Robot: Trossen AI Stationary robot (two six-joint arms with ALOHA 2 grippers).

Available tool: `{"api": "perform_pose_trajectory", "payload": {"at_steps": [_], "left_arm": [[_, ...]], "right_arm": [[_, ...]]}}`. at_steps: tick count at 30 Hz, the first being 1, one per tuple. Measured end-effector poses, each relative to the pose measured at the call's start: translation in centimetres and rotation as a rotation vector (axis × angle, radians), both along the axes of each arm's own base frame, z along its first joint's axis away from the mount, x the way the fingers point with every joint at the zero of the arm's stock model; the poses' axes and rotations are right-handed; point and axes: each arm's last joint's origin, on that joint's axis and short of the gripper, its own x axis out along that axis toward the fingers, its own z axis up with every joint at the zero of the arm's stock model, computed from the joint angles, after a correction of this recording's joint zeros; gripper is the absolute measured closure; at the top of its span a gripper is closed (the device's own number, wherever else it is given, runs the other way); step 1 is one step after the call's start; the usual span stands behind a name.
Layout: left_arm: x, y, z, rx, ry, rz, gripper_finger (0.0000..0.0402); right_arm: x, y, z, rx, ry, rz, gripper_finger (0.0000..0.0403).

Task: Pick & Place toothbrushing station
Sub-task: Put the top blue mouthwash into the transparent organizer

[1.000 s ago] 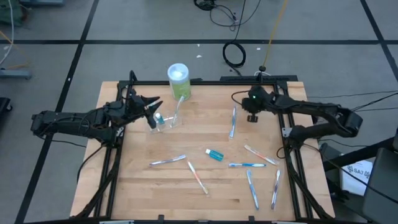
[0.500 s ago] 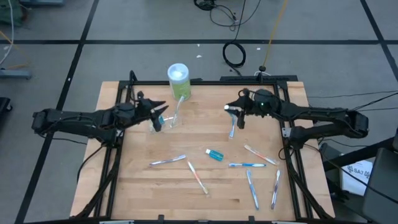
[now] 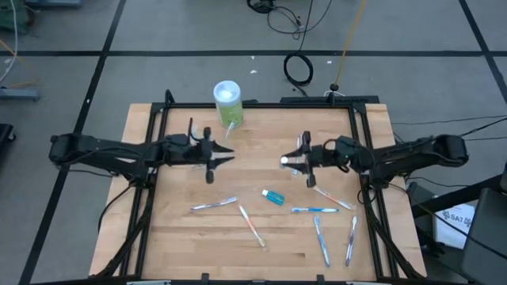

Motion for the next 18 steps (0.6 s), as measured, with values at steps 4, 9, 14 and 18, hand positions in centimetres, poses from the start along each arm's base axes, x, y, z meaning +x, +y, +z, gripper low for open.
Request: {"api": "perform_pose_trajectory", "payload": {"at_steps": [4,9,14,18], "left_arm": [[1.3,0.1,0.0,0.084,-0.069,-0.116,0.0288],[4.0,0.7,1.0,0.032,-0.075,-0.197,0.0245],[7.4,1.3,1.4,-0.047,-0.005,-0.229,0.0196],[9.4,1.6,1.8,-0.128,0.017,-0.381,0.0178]], "right_arm": [[0.0,0.5,-0.7,-0.016,-0.045,0.069,0.0302],[1.1,0.4,-0.2,-0.016,-0.086,0.067,0.0301],[3.0,0.6,0.0,-0.072,-0.072,0.216,0.0301],[4.2,0.5,0.1,-0.054,-0.061,0.242,0.0301]]}}
